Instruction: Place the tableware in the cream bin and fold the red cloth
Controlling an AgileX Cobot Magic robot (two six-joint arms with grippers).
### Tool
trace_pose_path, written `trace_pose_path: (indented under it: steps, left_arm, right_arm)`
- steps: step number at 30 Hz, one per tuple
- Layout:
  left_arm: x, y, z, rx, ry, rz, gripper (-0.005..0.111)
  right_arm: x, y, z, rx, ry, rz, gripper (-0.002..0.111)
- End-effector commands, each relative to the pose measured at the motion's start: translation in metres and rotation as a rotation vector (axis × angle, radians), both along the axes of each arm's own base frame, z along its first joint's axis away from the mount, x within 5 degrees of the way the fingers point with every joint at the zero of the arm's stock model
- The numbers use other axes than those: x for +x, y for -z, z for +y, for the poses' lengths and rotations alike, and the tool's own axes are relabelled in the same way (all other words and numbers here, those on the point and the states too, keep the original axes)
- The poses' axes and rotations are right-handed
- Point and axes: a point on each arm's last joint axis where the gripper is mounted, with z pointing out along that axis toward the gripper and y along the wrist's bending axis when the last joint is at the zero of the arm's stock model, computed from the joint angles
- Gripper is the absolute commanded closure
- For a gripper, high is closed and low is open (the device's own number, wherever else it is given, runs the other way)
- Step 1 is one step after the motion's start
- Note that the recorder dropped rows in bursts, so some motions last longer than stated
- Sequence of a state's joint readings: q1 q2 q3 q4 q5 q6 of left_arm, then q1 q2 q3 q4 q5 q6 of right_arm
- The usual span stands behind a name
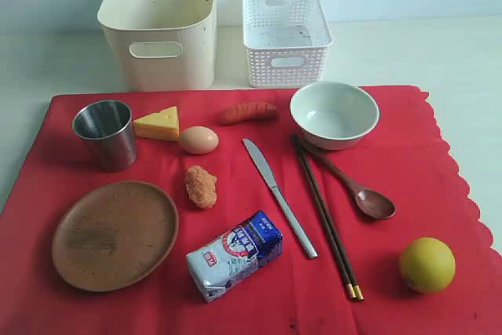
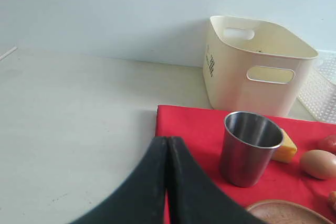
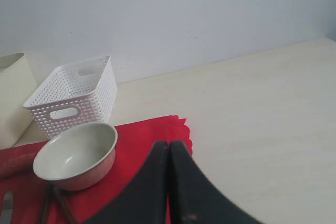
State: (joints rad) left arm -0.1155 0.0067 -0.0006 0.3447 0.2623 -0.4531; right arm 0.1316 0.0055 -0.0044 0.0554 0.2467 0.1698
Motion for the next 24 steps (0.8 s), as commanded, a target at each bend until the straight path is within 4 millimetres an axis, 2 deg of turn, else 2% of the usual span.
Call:
trace_pose_path:
  steps: [1, 17, 24]
  left_arm:
    - [-0.0004, -0.0007, -0.0001, 0.005, 0.002, -0.012, 0.105]
    - [-0.0004, -0.0007, -0.0001, 0.005, 0.002, -0.012, 0.105]
    - [-0.0004, -0.0007, -0.0001, 0.005, 0.002, -0.012, 0.105]
  right_arm:
    - [-0.0002, 0.0010, -0.0005, -0.009, 0.007, -0.004, 0.108]
    - [-0.0002, 0.0010, -0.0005, -0.009, 0.007, -0.004, 0.108]
    - [0.0006, -0.0041, -0.0008, -0.018, 0.009, -0.063, 0.108]
